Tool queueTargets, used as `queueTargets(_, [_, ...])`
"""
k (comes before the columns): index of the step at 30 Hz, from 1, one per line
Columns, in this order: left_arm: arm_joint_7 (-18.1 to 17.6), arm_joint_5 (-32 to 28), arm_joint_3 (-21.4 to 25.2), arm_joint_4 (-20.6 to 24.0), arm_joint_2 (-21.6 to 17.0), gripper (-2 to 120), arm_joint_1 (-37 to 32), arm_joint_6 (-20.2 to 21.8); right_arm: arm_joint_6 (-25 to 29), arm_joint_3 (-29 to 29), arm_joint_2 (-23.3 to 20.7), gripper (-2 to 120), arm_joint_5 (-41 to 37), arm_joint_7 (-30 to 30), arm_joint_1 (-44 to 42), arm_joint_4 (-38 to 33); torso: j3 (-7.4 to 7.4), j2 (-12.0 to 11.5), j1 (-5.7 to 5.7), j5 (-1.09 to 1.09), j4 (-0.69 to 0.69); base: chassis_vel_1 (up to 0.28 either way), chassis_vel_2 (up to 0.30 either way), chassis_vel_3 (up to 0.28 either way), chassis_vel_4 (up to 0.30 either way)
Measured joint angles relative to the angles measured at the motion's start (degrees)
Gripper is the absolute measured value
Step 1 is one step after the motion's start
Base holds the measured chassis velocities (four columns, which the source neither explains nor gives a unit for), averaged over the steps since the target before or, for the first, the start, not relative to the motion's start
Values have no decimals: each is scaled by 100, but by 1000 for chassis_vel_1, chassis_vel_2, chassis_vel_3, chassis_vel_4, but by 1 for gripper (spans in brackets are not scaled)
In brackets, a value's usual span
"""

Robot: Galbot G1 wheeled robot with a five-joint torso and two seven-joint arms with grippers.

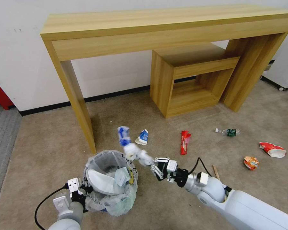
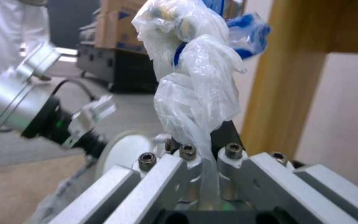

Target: Pick up the trash bin and place the garbage on the floor into it.

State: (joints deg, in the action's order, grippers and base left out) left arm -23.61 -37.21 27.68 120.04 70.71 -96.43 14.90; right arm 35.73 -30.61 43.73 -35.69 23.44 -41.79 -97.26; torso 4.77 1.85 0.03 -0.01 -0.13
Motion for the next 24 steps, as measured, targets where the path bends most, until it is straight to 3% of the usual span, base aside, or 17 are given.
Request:
queueTargets(5, [1,89,-1,38,122,0,-55,2,-6,-753,354,0,-32,-19,580,572,0,0,0,1,1,0,0,0,0])
queueTargets(12, [6,158,6,82,235,0,-108,3,-6,-1354,668,0,-102,-64,952,1126,0,0,0,1,0,0,0,0,0])
queueTargets(24, [9,217,32,113,285,0,-154,4,24,-1564,853,0,7,-65,1050,1473,0,0,0,1,0,0,0,0,0])
